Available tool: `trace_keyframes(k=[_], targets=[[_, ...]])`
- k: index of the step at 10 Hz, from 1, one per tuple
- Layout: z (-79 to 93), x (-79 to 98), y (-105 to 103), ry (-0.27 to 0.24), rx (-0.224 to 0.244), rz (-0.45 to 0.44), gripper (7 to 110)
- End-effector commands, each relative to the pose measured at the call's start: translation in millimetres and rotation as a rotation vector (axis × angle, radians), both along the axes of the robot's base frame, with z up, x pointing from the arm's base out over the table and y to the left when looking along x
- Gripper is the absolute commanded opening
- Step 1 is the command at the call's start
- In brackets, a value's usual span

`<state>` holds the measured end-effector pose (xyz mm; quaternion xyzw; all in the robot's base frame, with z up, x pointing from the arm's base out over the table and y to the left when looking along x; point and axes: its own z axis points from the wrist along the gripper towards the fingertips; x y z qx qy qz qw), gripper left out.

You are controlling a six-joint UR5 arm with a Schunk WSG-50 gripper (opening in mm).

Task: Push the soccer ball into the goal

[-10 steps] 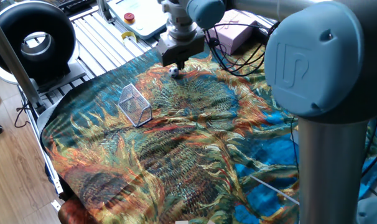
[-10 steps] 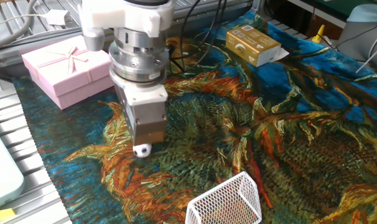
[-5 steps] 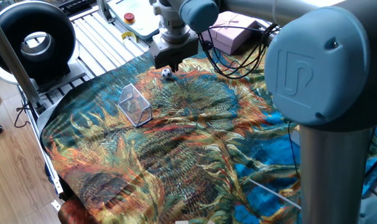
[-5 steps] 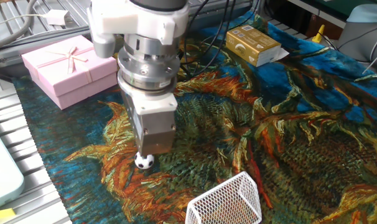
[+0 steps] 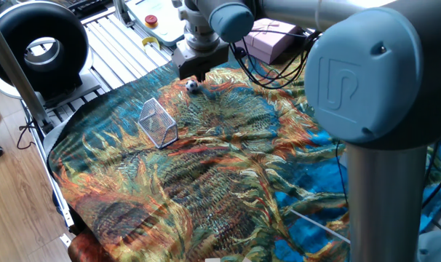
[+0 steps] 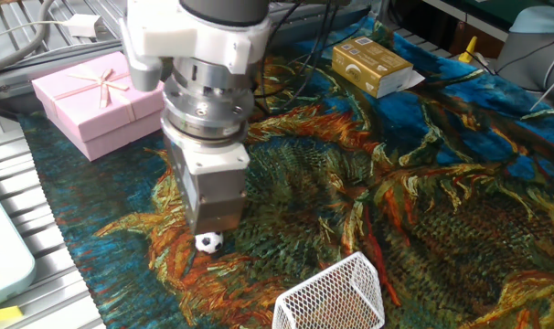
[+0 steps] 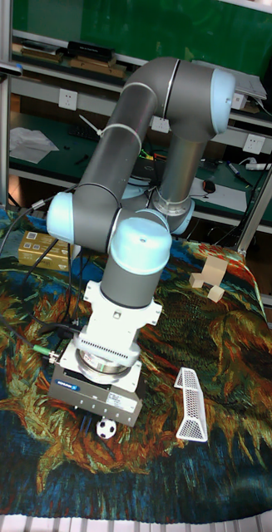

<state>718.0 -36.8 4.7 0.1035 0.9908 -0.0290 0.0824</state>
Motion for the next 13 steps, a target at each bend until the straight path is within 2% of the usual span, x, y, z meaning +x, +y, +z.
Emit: trace_keyframes(k=[1, 5, 11, 13], targets=[[7.7, 17.1, 2, -0.045, 0.03, 0.012, 7], [13.1, 29.1, 14, -0.092, 0.073, 0.015, 7], [10.1, 22.4, -1, -0.057, 0.02, 0.045, 7], [10.9, 26.1, 1, -0.07, 0.021, 0.077, 7]])
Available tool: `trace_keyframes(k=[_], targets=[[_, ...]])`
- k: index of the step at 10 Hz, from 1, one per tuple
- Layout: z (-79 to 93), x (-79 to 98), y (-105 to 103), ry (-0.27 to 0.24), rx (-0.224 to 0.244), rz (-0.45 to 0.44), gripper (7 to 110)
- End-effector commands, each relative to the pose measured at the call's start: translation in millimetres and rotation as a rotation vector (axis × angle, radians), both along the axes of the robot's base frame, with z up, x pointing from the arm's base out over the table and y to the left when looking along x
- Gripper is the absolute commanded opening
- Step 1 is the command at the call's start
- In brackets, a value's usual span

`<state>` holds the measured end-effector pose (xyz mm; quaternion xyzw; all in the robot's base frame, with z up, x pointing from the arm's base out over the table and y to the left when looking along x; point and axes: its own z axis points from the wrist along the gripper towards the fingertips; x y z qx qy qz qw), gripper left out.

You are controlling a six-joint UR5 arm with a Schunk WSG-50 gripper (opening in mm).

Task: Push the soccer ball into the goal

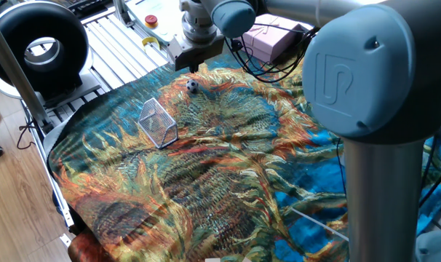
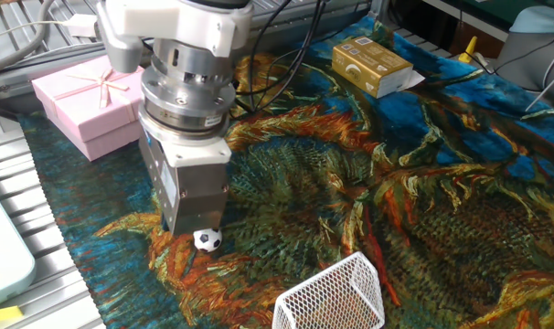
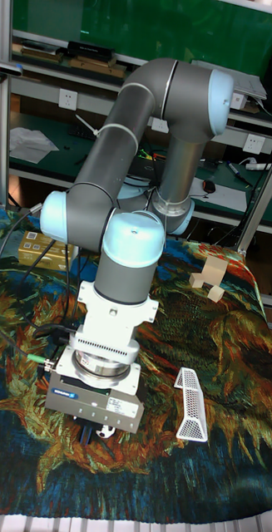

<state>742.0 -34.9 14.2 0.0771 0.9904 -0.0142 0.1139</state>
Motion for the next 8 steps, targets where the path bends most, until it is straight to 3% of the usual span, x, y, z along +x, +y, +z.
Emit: trace_keyframes(k=[1, 2, 3, 4, 5, 7, 8], targets=[[1.1, 0.7, -2, 0.0, -0.004, 0.02, 7], [-1.0, -9.4, -3, 0.04, 0.001, -0.012, 7], [-5.1, -50.0, -5, 0.199, 0.001, -0.101, 7], [-4.6, -74.1, -2, 0.292, 0.013, -0.158, 7], [-4.1, -71.7, -12, 0.28, -0.024, -0.168, 7], [-5.0, -50.2, -7, 0.194, 0.004, -0.181, 7], [-4.7, -49.5, -10, 0.191, -0.009, -0.17, 7]])
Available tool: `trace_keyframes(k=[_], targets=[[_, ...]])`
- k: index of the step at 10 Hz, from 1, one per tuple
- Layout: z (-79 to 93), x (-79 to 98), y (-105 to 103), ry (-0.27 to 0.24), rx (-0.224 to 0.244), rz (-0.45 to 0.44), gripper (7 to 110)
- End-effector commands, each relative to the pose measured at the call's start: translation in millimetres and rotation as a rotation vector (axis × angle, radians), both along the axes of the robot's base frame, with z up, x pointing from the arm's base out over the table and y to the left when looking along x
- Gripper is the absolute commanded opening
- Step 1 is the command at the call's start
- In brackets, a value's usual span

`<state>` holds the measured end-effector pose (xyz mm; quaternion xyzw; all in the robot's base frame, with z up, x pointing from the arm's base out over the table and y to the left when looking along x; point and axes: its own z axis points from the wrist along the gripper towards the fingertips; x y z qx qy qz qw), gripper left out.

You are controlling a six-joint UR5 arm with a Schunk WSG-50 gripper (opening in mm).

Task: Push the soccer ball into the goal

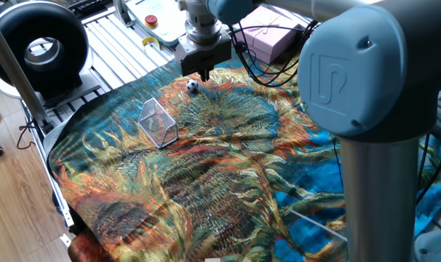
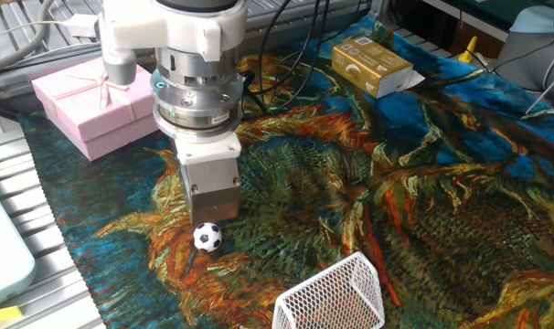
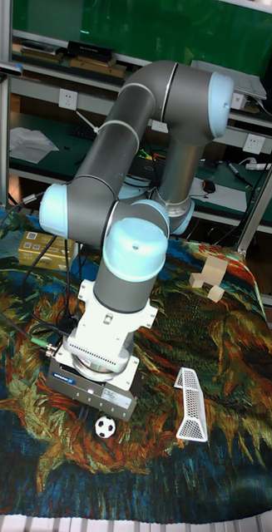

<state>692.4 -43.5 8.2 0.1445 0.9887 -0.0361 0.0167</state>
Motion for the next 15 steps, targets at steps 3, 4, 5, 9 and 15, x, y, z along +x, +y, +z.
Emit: trace_keyframes(k=[3, 4, 5, 9, 15], targets=[[1.5, 7.3, -1, -0.03, 0.0, 0.0, 7], [1.5, 7.7, -1, -0.031, 0.002, 0.005, 7], [2.9, 9.8, -2, -0.032, 0.001, 0.016, 7], [3.5, 21.4, -6, -0.021, 0.005, 0.036, 7], [-0.2, 46.1, 11, -0.019, 0.004, 0.03, 7]])
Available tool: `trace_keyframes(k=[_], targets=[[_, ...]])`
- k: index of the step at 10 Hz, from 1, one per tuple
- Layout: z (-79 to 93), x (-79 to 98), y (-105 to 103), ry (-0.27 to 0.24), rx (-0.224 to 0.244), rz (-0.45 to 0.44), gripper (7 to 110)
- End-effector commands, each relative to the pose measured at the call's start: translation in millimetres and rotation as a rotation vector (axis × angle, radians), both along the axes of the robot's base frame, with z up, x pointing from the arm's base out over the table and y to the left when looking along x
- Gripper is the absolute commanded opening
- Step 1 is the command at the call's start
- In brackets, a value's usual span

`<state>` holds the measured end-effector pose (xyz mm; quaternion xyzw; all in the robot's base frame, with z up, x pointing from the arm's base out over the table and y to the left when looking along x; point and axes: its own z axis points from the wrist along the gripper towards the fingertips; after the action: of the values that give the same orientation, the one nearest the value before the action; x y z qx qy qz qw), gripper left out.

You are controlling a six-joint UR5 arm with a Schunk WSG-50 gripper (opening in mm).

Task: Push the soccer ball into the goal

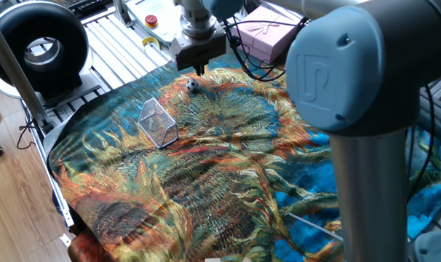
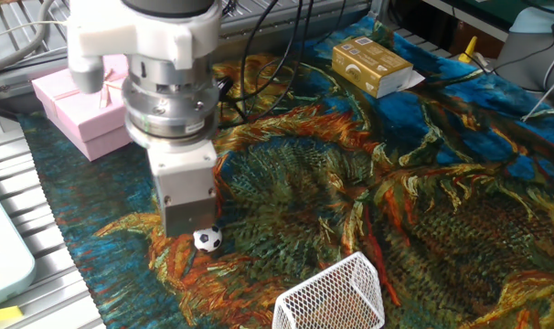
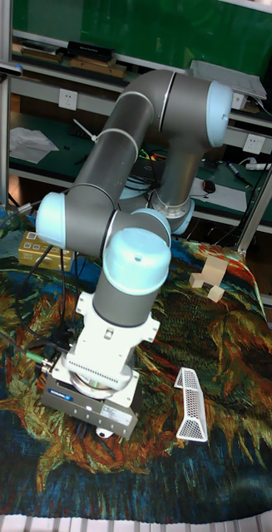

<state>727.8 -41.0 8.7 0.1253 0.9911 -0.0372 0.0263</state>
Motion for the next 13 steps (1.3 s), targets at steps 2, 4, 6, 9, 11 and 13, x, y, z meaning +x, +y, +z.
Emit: trace_keyframes(k=[2, 4, 6, 9, 11, 13], targets=[[-1.6, 15.2, 14, -0.001, 0.02, -0.009, 7], [-0.1, 14.1, 27, 0.001, 0.046, -0.028, 7], [-2.6, 12.8, 35, -0.005, 0.04, -0.044, 7], [-2.9, 12.7, 24, -0.009, 0.025, -0.013, 7], [-4.6, 11.4, 12, -0.017, 0.017, 0.003, 7], [-2.0, 8.5, 4, -0.017, 0.017, 0.009, 7]])
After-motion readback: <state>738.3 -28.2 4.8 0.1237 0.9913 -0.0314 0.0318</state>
